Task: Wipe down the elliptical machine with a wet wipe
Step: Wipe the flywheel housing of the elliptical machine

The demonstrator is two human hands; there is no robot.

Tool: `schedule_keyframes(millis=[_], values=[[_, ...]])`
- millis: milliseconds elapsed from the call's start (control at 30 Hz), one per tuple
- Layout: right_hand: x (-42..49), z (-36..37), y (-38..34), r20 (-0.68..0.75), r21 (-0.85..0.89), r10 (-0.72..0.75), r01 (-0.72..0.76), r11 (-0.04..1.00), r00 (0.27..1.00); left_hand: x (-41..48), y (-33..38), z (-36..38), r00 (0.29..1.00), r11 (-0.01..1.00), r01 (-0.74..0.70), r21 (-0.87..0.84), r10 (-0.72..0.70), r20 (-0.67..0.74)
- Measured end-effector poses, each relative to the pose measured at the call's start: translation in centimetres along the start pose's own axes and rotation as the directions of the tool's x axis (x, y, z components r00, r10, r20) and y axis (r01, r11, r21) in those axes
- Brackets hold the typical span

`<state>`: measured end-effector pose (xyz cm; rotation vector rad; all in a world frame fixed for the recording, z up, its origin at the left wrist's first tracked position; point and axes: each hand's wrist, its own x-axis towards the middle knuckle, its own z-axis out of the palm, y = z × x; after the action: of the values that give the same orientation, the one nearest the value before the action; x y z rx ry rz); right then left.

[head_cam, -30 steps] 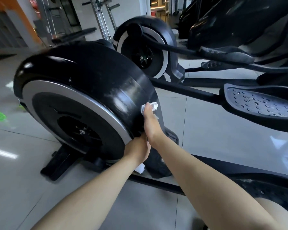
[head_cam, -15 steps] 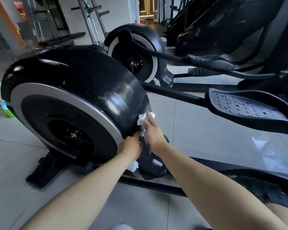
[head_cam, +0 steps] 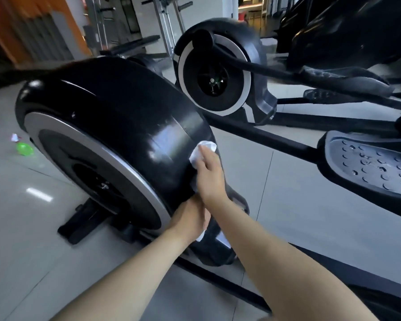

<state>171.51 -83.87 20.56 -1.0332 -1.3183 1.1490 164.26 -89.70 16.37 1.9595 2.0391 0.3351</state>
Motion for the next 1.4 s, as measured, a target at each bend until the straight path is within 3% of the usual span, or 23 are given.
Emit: schedule_keyframes(millis=[67, 133, 200, 267, 367, 533, 667, 733, 800, 933, 967, 1067, 1167, 1233, 1300, 1400], values=[[0.7, -0.1, 0.6, 0.079, -0.013, 0.032, -0.031, 0.999, 0.996, -0.2, 0.2, 0.4, 0.999, 0.998, 0.034, -0.045, -0.033, 0.014], [0.5, -0.8, 2.2, 0.096, 0.027, 0.106, -0.11, 0.994, 0.99, -0.9, 0.6, 0.5, 0.993, 0.975, 0.104, -0.194, -0.092, 0.071], [0.4, -1.8, 4.4, 0.09, 0.122, 0.294, -0.303, 0.945, 0.952, -1.4, 1.2, 0.7, 0.99, 0.943, 0.127, -0.307, -0.101, 0.1], [0.3, -3.0, 6.4, 0.098, 0.183, 0.494, -0.503, 0.845, 0.864, -1.4, 1.6, 0.9, 0.992, 0.956, 0.095, -0.276, -0.069, 0.103], [-0.4, -4.3, 7.8, 0.149, 0.139, 0.569, -0.587, 0.797, 0.808, -1.0, 2.1, 0.7, 0.983, 0.962, 0.138, -0.237, -0.103, 0.153], [1.6, -4.6, 5.3, 0.175, 0.152, 0.351, -0.377, 0.914, 0.92, 0.5, 2.6, 1.0, 0.983, 0.976, 0.115, -0.183, -0.086, 0.16], [3.2, -5.2, 3.4, 0.247, 0.145, 0.235, -0.276, 0.95, 0.94, 1.0, 2.6, 1.2, 0.976, 0.996, 0.07, -0.056, -0.056, 0.212], [2.8, -5.7, 4.4, 0.247, 0.071, 0.216, -0.24, 0.968, 0.945, 0.9, 2.6, 1.3, 0.966, 0.991, 0.131, -0.027, -0.121, 0.228], [2.1, -6.0, 7.1, 0.22, 0.043, 0.281, -0.297, 0.954, 0.934, 1.1, 2.5, 1.9, 0.947, 0.967, 0.244, -0.069, -0.222, 0.234], [0.3, -7.0, 11.0, 0.248, -0.043, 0.55, -0.559, 0.828, 0.797, 0.8, 1.3, 3.4, 0.892, 0.884, 0.426, -0.192, -0.375, 0.252], [-0.1, -7.2, 11.0, 0.225, -0.039, 0.517, -0.522, 0.852, 0.826, 0.8, 0.8, 3.7, 0.88, 0.87, 0.45, -0.202, -0.392, 0.269], [-1.0, -6.7, 9.3, 0.102, -0.026, 0.222, -0.22, 0.975, 0.97, 0.8, 0.2, 3.6, 0.866, 0.841, 0.488, -0.234, -0.43, 0.256], [-1.5, -4.2, 6.5, 0.091, 0.009, -0.054, 0.053, 0.999, 0.994, 0.9, 0.9, 2.9, 0.882, 0.85, 0.465, -0.248, -0.418, 0.22], [-1.8, -2.8, 5.1, 0.129, 0.073, -0.121, 0.112, 0.991, 0.984, 1.0, 0.9, 2.5, 0.885, 0.896, 0.416, -0.158, -0.358, 0.297], [-2.5, -2.6, 5.1, 0.178, 0.089, -0.145, 0.13, 0.987, 0.973, 0.6, 0.7, 3.0, 0.811, 0.885, 0.462, -0.057, -0.396, 0.431], [-3.8, -3.4, 7.2, 0.21, 0.028, -0.041, 0.036, 0.999, 0.977, -0.8, -0.5, 3.9, 0.815, 0.908, 0.415, -0.059, -0.342, 0.467]])
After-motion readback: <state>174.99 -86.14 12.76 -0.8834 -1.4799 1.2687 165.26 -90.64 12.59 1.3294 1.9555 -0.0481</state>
